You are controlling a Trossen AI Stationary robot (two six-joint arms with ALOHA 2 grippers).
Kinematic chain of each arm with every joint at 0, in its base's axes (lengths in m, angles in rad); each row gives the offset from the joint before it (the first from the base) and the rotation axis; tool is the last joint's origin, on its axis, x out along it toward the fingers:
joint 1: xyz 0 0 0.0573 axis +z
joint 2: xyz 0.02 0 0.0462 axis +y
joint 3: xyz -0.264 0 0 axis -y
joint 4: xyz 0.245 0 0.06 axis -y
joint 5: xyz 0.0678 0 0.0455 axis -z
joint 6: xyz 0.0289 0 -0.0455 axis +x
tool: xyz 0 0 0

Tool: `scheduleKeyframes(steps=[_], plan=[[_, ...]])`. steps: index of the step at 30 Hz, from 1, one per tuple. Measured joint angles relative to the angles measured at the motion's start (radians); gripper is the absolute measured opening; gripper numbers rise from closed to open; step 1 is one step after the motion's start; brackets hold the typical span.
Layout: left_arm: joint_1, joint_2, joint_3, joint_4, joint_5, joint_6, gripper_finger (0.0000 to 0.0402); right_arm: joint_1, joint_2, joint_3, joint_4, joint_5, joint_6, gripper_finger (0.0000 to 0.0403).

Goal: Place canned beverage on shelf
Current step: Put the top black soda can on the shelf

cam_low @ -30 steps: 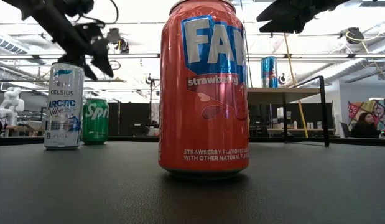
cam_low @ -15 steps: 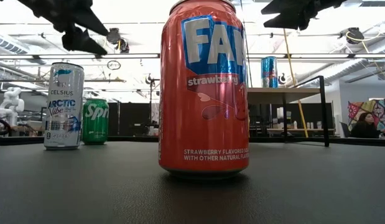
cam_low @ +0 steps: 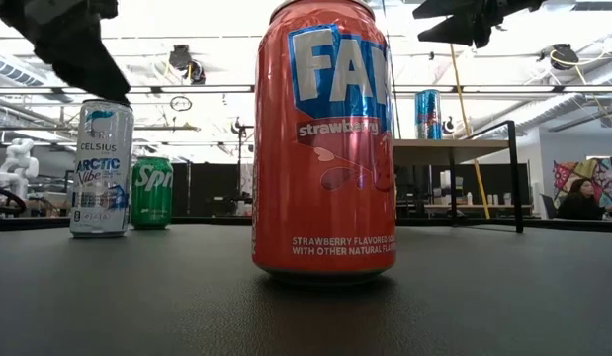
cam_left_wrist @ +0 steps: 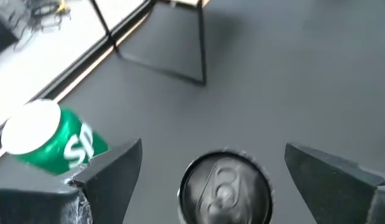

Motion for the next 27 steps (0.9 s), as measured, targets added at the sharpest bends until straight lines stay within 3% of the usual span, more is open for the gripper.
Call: scheduleKeyframes(steps=[17, 20, 27], plan=[[-0.031, 0.046, -0.045, -0.046, 0.023, -0.137, 0.0388, 0.0, 0.014, 0.0, -0.005, 0.0, -0.002, 0.0314], [-0.031, 0.046, -0.045, -0.046, 0.031, -0.143, 0.0362, 0.0, 0.014, 0.0, -0.005, 0.0, -0.003, 0.0314], [-0.031, 0.046, -0.045, -0.048, 0.054, -0.154, 0.0259, 0.0, 0.014, 0.0, -0.004, 0.0, -0.003, 0.0314]])
